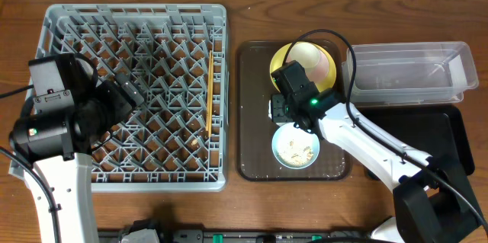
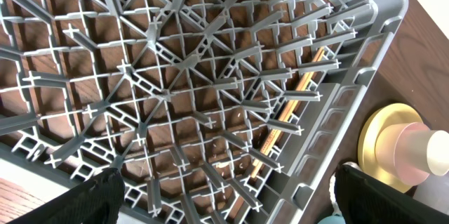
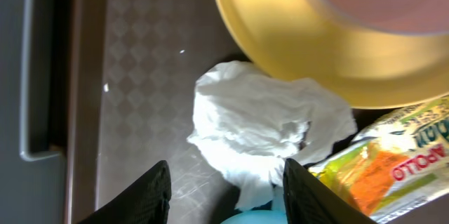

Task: Sort waste into correct bins and load items into the dishwasher rack
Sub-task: 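Lower the right gripper and grip the rim of the blue bowl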

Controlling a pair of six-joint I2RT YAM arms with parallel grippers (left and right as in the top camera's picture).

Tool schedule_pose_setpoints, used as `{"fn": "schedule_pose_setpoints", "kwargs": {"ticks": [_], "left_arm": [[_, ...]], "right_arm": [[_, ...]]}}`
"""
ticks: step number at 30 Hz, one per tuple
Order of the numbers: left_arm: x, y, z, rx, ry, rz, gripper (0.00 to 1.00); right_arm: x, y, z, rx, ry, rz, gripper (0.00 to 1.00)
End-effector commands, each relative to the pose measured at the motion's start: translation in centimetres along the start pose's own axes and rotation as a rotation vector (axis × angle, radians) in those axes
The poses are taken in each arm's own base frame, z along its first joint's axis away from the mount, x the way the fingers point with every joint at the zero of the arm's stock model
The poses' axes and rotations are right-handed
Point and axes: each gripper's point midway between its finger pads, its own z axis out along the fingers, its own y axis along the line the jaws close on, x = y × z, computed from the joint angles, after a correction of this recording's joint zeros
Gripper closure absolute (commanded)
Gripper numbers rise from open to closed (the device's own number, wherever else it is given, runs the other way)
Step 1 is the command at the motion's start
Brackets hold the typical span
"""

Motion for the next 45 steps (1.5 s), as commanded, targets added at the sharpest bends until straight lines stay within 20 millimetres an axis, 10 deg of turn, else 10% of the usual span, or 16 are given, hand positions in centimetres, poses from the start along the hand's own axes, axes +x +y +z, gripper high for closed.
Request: {"fn": "schedule_pose_setpoints", "kwargs": {"ticks": [1,8,15,20,28,36,45], "left_arm": [[-0.4,0.0,-0.3,-0.003,-0.012,0.003,0.04],[-0.4,0.0,-0.3,-0.003,-0.012,0.003,0.04],[-0.4,0.0,-0.3,-0.003,-0.012,0.003,0.04],[-0.4,0.0,-0.3,-0.003,-0.012,0.003,0.03],[-0.4,0.0,-0.3,-0.003,-0.012,0.003,0.03],[-0.4,0.0,-0.3,-0.003,-0.012,0.003,0.03],[-0.4,0.0,-0.3,-0.003,-0.012,0.003,0.03]], "right_arm": [[-0.4,-0.5,0.3,0.047,-0.021,0.004,0.49],[0.4,0.3,0.3,0.000,0.020,-0.023,0.49],[-1.7,1.6,-5.6,-0.090,-0.096,-0.036,0.47],[1.0,3.0,-8.3,-0.162,-0.024,-0.078,0.46],[9.4,2.8,-5.6,-0.040,0.224,-0.167,0.44],[11.9,1.6,-2.3,0.097,0.278,-0.186,0.46],[12.7,1.8,-1.8,0.083,0.321,-0.183,0.71]]}}
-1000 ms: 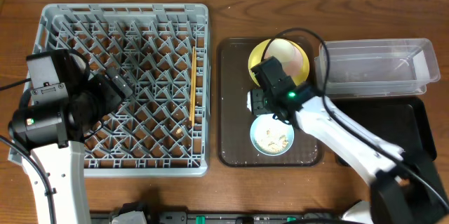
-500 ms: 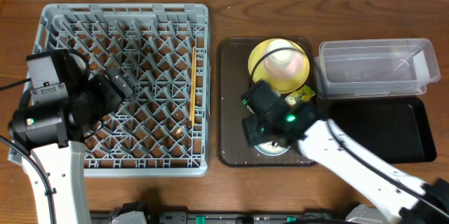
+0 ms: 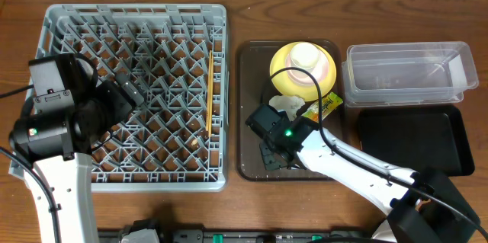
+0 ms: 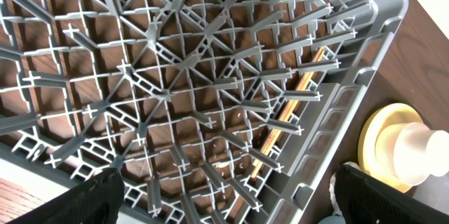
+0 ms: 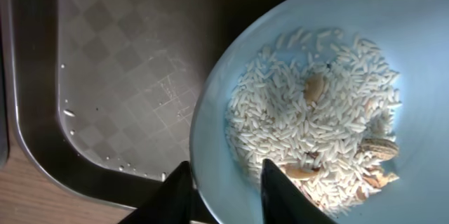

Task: Sort waste into correct bins and load items into the dishwasher rack
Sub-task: 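Lower the right gripper and grip the rim of the blue bowl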

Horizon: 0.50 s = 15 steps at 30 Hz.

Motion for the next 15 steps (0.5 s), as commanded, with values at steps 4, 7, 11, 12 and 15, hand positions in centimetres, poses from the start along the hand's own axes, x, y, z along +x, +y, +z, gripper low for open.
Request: {"fn": "schedule_pose_setpoints", "kwargs": {"ticks": [4,7,11,12,15], "left_arm": [[-0.36,0.03,-0.30,-0.003,-0.012,0.003,0.03],[-0.35,0.03,-0.30,-0.003,-0.012,0.003,0.03],[-0.35,0.03,-0.30,-0.003,-0.012,0.003,0.03],[-0.36,0.03,-0.30,-0.003,-0.012,0.003,0.03],[-0.36,0.03,-0.30,-0.003,-0.012,0.003,0.03]], "right_arm": [[1.04,0.34,0.25,-0.014,0.046,0.002,0.72],[1.24,0.31,0.24,-0.011,0.052,-0.002,0.80],[1.36,0.29,0.23,-0.008,0.056,-0.003,0.88],[1.39,0.26,0.23,-0.007,0.057,-0.003,0.88],[1.39,0.26,0.23,-0.007,0.057,-0.003,0.79]]}}
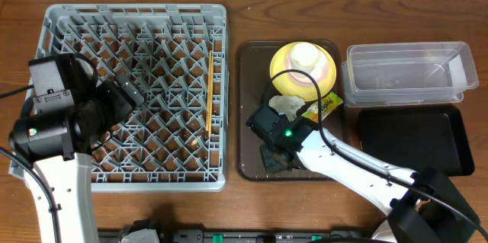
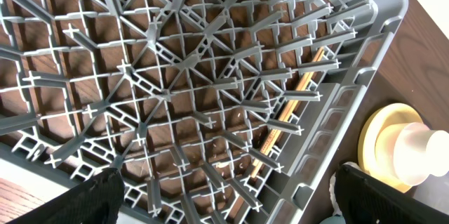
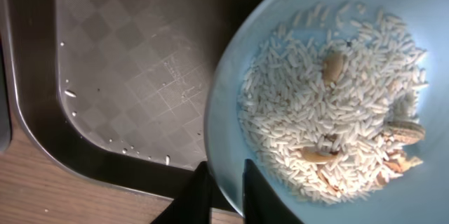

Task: Sort waste into correct bins and load items into the dishwasher rack
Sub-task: 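Lower the right gripper and grip the rim of the blue bowl, then lift the blue bowl and move it over the black tray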

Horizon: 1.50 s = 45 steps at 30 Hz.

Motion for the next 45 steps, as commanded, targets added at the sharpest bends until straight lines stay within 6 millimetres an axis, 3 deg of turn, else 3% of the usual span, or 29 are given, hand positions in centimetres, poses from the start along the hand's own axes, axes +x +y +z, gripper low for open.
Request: {"fn": "schedule_pose_setpoints", "kwargs": {"ticks": [1,4,21,26,29,36,45], "left_arm": [[-0.4,0.0,-0.3,-0.003,-0.012,0.003,0.03],[-0.4,0.0,-0.3,-0.003,-0.012,0.003,0.03],[-0.4,0.0,-0.3,-0.003,-0.012,0.003,0.03],[-0.4,0.0,-0.3,-0.003,-0.012,0.003,0.03],[-0.4,0.0,-0.3,-0.003,-0.012,0.003,0.03],[-0.4,0.0,-0.3,-0.003,-0.012,0.003,0.03],[-0.4,0.0,-0.3,-0.003,-0.012,0.003,0.03]], "right_arm": [[0.4,0.1,0.3,0.010,0.010,-0.008,0.76],[0.3,0.1,0.3,0.010,0.007,-0.008,0.73],[0.5,-0.6,1.3,0.040,-0.014,-0.014,0.82],[0.6,-0.7,1.2,0.041,-0.010,-0.014,0.99],[0.8,-1.0,0.7,0.053,0.005,-0.011,0.99],[-0.4,-2.2,-3.0,0.098,0.015,0.015,0.99],[-2.6,-6.6,-10.9,0.216,-0.073,0.033,0.99]]}}
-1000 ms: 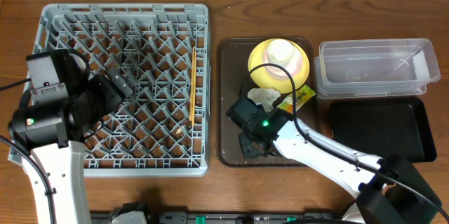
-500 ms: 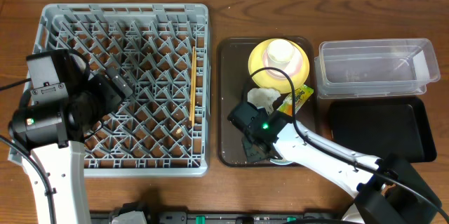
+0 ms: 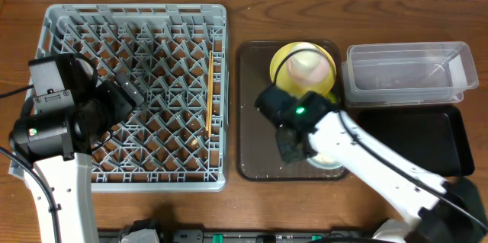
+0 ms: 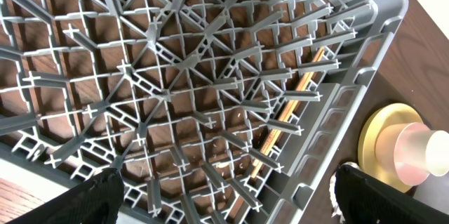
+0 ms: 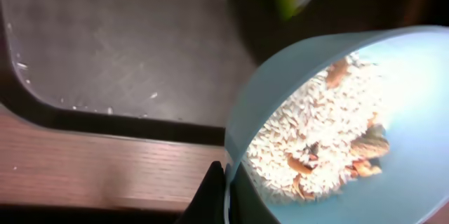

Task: Sort waste into correct bins and load items into the dishwasher rack
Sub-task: 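Lift the blue bowl and move it over the black tray, then tilt the blue bowl with the right gripper to pour rice onto the black tray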

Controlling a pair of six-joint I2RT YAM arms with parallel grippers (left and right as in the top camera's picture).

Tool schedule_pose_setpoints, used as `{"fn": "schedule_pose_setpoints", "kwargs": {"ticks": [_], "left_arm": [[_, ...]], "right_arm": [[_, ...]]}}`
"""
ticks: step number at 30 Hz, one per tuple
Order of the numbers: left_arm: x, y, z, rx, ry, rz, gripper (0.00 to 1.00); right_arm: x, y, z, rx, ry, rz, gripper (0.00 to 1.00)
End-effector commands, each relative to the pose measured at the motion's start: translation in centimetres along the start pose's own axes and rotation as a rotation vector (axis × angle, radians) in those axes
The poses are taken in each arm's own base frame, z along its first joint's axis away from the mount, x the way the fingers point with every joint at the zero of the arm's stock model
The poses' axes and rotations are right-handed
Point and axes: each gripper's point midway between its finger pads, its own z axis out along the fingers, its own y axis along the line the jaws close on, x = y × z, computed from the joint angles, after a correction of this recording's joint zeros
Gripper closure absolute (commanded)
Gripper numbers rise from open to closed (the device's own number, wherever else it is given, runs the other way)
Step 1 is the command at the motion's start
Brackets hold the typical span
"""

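Observation:
My right gripper is shut on the rim of the pale blue bowl, which holds rice and food scraps. The bowl hangs tilted above the front edge of the brown tray; from overhead the bowl peeks out under my right gripper. A pink cup stands on the yellow plate at the tray's back. A green snack wrapper and a white tissue lie on the tray. My left gripper hovers open over the grey dishwasher rack, which holds a chopstick.
A clear plastic bin stands at the back right, with a black bin in front of it. Bare wood table shows below the tray's front edge. The plate and cup show beyond the rack's wall.
My right gripper, which was closing on the bowl's rim down on the tray, now holds the bowl raised and tilted over the tray's front edge. The left arm has not moved.
My right gripper was open over the tissue beside the yellow plate. Then it stood open astride the bowl's left rim, then narrower on that rim. Now it is shut on the rim with the bowl lifted. My left gripper stayed open over the rack throughout.

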Motion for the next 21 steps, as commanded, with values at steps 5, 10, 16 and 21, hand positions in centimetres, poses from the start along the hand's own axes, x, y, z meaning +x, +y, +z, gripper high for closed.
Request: {"fn": "schedule_pose_setpoints", "kwargs": {"ticks": [5,10,16,21], "left_arm": [[-0.4,0.0,-0.3,-0.003,-0.013,0.003,0.03],[-0.4,0.0,-0.3,-0.003,-0.013,0.003,0.03],[-0.4,0.0,-0.3,-0.003,-0.012,0.003,0.03],[-0.4,0.0,-0.3,-0.003,-0.012,0.003,0.03]], "right_arm": [[-2.0,-6.6,-5.2,0.049,-0.189,0.128,0.99],[-2.2,-11.4,-6.9,0.028,-0.250,0.256,0.99],[-3.0,-15.7,-7.8,-0.098,-0.310,0.373,0.99],[-3.7,-18.7,-7.5,-0.230,-0.342,0.466,0.99]]}}
